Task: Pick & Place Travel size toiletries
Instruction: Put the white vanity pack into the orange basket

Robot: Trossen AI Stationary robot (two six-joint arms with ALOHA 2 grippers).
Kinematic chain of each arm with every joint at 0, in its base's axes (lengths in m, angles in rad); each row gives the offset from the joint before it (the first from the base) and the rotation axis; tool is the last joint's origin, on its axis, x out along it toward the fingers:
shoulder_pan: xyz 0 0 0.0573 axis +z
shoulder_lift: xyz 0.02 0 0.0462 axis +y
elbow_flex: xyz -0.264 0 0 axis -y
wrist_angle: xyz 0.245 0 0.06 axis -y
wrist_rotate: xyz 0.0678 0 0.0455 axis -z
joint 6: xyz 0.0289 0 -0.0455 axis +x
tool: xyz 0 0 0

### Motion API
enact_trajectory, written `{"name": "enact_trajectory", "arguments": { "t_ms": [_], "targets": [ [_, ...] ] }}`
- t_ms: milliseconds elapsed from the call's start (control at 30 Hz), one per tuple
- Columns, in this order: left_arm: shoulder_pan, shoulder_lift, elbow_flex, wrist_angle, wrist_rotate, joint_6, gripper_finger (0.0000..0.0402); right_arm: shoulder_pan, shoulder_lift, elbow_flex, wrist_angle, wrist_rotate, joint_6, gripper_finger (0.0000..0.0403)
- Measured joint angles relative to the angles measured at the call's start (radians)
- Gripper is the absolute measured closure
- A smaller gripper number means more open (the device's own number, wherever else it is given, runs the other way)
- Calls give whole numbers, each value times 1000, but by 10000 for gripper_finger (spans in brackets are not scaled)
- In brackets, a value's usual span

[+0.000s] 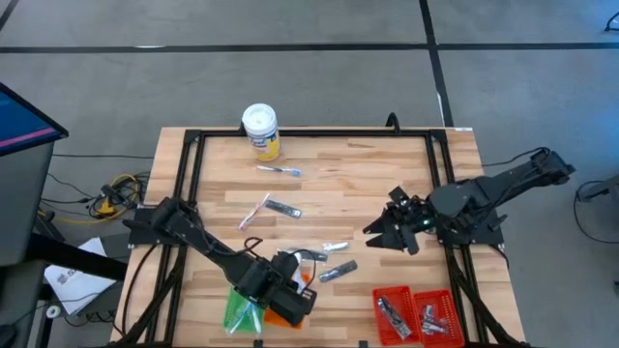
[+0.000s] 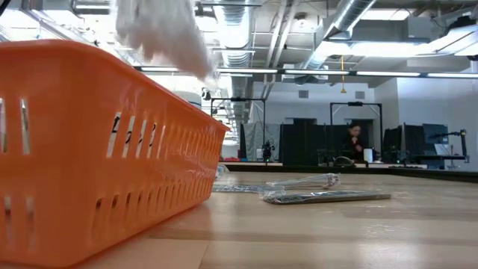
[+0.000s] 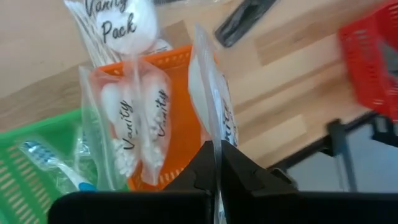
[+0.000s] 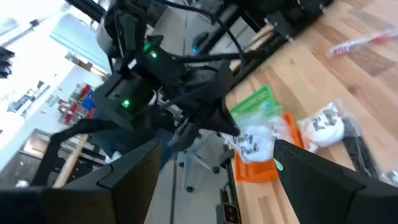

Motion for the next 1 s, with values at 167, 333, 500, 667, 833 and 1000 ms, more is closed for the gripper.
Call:
{"name": "enact_trajectory", "arguments": {
  "t_ms": [167,333,500,667,833,1000],
  "targets": [
    [5,47,-2,-1,16,4,401,0,20,0,3,0,7,101],
    [6,65,-2,-6,16,4,401,0,20,0,2,0,7,101],
    [8,66,-2,-12,4,13,401,0,20,0,1,0,7,101],
    [-2,66,-2,-15,0,18,401,0,20,0,1,0,7,101],
    [-15,65,-2,-17,5,15,401,0,20,0,1,0,7,101],
    [-13,65,-2,-18,5,15,401,0,20,0,1,0,8,101]
  ]
}}
